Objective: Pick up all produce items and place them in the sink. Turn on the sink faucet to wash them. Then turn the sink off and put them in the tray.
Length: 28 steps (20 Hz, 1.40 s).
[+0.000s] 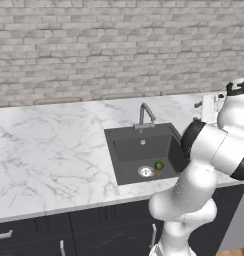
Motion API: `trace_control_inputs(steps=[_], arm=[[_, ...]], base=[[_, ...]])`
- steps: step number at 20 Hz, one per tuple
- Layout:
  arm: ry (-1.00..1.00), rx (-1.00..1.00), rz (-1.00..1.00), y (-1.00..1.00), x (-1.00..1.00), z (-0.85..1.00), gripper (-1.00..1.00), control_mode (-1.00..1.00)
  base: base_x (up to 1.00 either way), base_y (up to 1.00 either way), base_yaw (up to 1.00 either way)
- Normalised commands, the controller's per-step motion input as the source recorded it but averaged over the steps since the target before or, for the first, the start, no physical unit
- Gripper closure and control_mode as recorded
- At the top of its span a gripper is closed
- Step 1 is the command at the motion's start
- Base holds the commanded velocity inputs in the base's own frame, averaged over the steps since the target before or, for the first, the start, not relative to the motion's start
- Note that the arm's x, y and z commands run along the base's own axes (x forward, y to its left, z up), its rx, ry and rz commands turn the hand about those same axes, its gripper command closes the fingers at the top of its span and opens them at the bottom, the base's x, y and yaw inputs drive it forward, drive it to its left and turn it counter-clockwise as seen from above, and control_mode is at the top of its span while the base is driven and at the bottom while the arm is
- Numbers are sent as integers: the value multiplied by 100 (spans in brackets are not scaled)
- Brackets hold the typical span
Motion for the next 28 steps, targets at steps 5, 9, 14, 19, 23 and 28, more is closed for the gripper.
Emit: trace_control_inputs(steps=[5,9,14,19,23,28], arm=[[1,-2,-14,33,-41,39,-100,-100],[5,-1,-22,43,-37,29,-100,-100],[8,-1,-28,39,-31,17,-100,-100],[20,-4,-33,35,-10,1,-100,-100],[32,-2,-35,29,0,0,-100,-100],[34,0,-31,16,0,-2,-100,-100]], base=[[0,0,0],[0,0,0],[0,0,0],[0,0,0],[0,0,0],[0,0,0]])
